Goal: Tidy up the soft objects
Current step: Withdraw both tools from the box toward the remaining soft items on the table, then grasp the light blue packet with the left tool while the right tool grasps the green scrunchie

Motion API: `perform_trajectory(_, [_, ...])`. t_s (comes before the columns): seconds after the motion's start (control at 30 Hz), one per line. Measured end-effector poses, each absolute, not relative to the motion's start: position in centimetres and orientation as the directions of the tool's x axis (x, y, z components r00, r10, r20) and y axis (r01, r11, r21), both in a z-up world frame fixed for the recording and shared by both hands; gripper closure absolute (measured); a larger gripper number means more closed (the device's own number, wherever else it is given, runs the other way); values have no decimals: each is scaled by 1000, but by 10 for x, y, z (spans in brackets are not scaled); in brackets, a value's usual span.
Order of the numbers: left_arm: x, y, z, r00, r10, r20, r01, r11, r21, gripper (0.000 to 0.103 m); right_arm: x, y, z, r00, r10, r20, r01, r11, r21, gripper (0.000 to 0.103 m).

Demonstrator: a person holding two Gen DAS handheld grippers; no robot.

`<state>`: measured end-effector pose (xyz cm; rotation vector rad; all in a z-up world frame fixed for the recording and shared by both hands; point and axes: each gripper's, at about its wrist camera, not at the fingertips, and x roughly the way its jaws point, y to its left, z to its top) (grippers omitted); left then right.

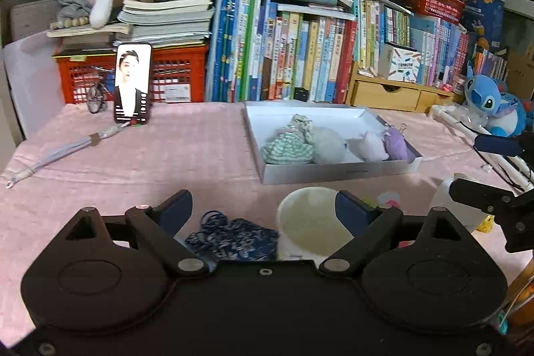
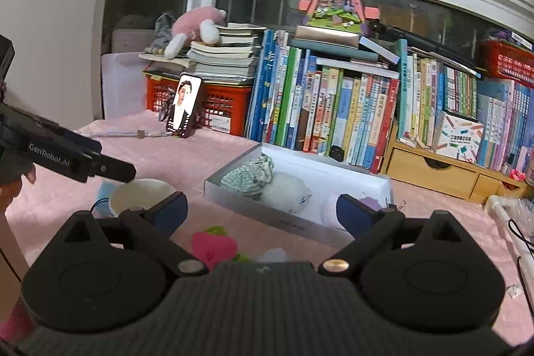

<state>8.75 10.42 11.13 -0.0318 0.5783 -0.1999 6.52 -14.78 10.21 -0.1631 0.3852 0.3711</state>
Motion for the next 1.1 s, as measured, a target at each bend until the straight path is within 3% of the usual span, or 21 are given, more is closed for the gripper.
perform_trajectory(0.3, [73, 122, 89, 841, -108, -531, 122, 992, -8, 11, 56, -133, 85, 849, 329, -413, -417, 898, -141, 2])
perform_trajectory(0.67, [76, 136, 44, 800, -55, -597, 50, 998, -25, 13, 47, -110, 58, 842, 308, -444, -439, 869, -230, 1])
perform_trajectory(0.9, [85, 143, 31, 797, -40, -602, -12, 997, -82, 35, 46, -98, 41, 837, 301, -458, -444, 861, -246, 1])
perform_trajectory(1.1, [98, 177, 37, 816, -11, -578, -162, 955, -247, 58, 43, -89, 29, 841, 292, -456, -445, 853, -273, 4])
